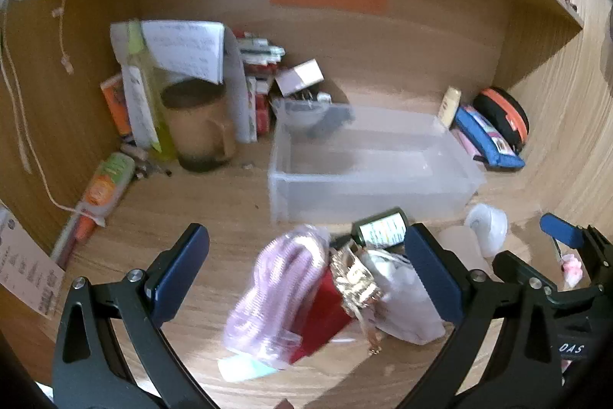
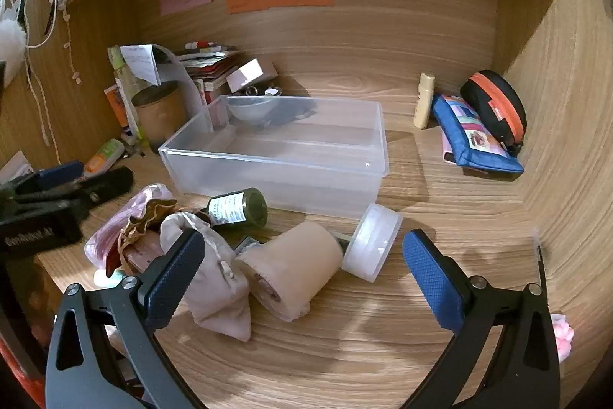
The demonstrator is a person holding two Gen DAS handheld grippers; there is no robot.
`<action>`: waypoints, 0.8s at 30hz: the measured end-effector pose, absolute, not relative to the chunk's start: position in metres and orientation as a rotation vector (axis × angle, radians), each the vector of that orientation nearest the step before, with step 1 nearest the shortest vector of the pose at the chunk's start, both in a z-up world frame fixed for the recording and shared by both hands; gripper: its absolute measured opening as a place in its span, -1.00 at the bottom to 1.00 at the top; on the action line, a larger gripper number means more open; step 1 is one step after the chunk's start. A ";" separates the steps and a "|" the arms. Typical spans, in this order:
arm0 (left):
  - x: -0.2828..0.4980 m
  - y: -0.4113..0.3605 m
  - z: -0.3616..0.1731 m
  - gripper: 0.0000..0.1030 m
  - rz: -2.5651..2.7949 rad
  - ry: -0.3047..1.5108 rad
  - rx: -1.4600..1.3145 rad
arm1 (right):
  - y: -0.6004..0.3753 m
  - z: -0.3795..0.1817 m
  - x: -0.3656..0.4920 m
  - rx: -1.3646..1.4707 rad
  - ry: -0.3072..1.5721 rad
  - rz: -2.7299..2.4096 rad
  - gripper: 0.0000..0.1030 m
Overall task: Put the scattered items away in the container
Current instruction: 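Grasp the bagged pink rope with the left tool while the right tool grasps the white tape roll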
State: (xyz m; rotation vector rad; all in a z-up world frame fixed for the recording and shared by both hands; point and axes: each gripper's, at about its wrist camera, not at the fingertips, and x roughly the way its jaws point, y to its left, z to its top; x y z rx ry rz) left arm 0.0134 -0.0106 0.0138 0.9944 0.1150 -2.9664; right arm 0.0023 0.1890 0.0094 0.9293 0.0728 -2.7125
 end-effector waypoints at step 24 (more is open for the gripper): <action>0.051 -0.073 -0.024 1.00 -2.959 0.054 1.173 | 0.244 -0.001 -0.029 1.069 0.095 -2.799 1.00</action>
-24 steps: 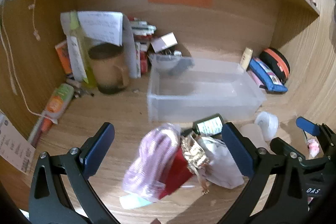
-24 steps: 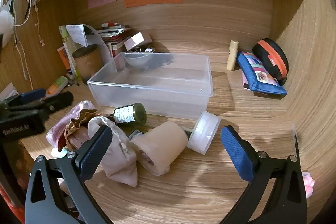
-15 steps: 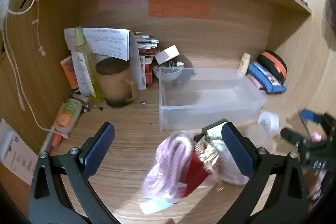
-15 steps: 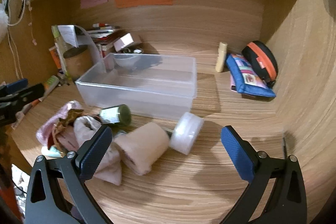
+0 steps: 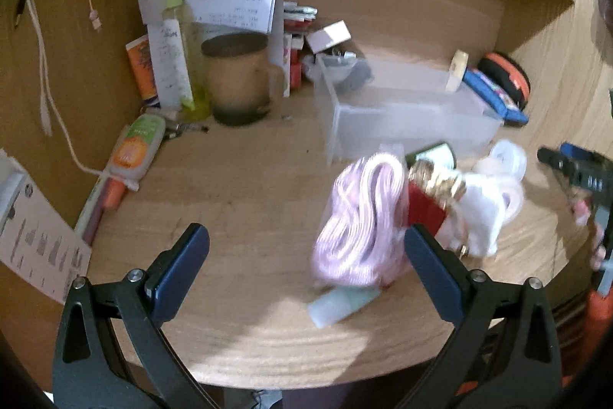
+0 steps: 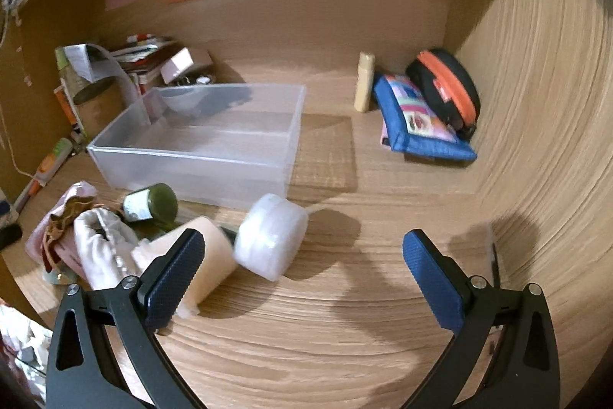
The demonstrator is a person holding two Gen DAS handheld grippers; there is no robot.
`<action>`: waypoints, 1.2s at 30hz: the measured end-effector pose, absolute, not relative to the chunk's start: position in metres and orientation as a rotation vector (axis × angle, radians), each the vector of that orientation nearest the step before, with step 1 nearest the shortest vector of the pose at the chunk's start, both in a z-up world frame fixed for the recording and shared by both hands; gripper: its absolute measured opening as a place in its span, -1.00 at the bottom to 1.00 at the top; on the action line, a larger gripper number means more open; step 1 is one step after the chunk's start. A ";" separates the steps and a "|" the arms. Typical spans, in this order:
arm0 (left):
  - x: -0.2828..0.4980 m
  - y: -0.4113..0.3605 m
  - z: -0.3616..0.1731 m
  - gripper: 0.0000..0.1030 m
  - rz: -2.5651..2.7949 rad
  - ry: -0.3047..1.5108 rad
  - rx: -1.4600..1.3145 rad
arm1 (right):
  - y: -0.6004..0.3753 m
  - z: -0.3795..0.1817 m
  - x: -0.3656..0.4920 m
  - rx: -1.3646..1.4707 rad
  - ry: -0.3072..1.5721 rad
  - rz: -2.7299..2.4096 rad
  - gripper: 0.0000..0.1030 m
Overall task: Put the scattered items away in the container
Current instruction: 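Grasp the bagged pink rope with the left tool while the right tool grasps the white tape roll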
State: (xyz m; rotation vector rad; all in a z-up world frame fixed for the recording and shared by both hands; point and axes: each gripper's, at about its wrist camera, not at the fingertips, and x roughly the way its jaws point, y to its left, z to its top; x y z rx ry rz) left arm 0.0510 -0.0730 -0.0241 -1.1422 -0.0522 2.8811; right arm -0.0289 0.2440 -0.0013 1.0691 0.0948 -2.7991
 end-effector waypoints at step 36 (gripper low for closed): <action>-0.005 -0.059 -0.071 0.47 2.824 0.065 -1.269 | 0.229 -0.034 -0.077 1.206 -0.039 -2.624 0.82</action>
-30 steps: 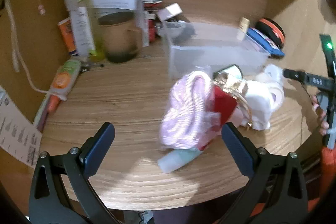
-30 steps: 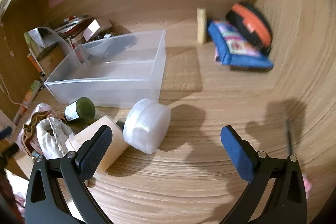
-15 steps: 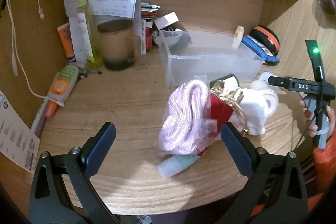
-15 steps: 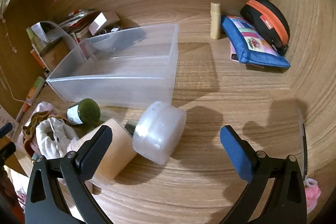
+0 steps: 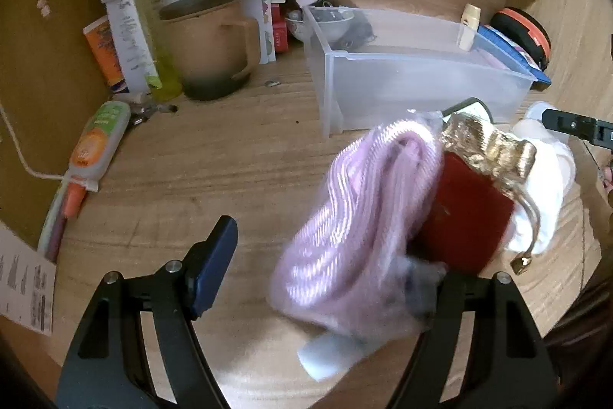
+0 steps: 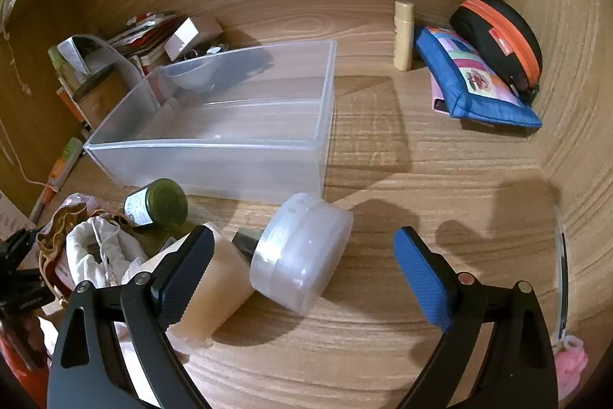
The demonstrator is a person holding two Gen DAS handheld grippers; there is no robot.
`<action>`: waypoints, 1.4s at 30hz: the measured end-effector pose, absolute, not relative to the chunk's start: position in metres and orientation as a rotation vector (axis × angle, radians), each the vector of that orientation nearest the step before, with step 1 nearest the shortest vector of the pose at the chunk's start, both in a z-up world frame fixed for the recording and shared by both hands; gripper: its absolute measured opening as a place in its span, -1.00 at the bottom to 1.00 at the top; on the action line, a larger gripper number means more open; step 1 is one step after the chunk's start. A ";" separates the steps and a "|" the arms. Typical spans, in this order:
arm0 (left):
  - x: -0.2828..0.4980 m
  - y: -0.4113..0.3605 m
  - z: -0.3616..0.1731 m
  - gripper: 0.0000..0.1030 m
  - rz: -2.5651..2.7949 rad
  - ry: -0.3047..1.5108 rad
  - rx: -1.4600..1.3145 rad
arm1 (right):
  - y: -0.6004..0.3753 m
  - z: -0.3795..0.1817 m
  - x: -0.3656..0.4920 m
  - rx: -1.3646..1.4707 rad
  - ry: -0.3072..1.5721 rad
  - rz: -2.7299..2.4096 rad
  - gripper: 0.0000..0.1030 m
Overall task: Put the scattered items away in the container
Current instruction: 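Grasp the bagged pink rope with the left tool while the right tool grasps the white tape roll, then carry both items over the clear bin and open both tools to drop them in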
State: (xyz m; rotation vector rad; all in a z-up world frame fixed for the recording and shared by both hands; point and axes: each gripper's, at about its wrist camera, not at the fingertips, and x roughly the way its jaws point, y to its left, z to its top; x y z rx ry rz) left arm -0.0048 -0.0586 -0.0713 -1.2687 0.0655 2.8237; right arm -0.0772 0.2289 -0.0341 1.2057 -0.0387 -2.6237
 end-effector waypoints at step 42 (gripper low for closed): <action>-0.031 -0.067 0.031 -0.60 2.906 -0.066 -0.912 | 0.233 0.048 -0.062 0.911 0.044 -2.786 -0.48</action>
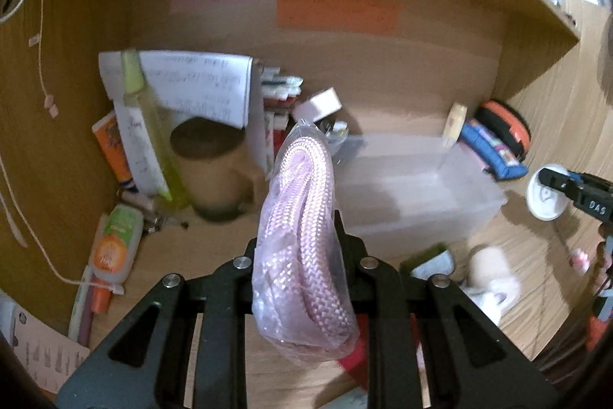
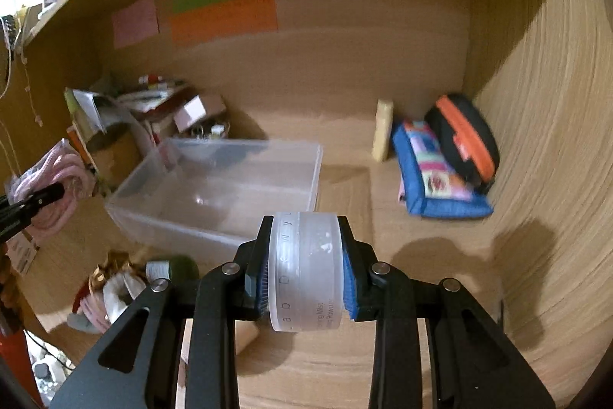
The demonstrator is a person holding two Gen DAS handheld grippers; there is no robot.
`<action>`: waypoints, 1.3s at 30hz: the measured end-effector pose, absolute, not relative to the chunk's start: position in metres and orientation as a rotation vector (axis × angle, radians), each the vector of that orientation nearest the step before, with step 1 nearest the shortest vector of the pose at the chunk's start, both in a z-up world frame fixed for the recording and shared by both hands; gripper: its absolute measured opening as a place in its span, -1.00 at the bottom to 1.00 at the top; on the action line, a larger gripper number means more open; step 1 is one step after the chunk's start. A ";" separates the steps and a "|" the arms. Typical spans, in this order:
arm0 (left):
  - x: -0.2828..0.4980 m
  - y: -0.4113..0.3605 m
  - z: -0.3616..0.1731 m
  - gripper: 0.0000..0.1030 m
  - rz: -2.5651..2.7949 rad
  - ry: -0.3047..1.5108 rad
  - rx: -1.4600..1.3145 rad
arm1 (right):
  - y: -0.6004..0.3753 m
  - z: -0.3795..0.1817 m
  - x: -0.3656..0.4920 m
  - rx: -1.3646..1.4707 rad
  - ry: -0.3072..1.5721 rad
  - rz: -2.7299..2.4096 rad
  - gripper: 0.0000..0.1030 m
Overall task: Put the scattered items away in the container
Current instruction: 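Carry both items over the clear bin and open both tools to drop them in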
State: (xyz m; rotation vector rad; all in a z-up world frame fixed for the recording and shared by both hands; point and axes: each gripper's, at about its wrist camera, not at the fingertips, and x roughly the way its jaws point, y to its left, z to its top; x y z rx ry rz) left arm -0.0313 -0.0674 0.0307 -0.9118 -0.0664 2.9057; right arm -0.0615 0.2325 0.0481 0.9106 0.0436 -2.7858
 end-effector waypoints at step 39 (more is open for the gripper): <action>-0.160 -0.012 -0.014 -0.60 2.693 -0.130 -1.136 | 0.162 -0.010 -0.165 1.092 -0.014 -2.567 -0.48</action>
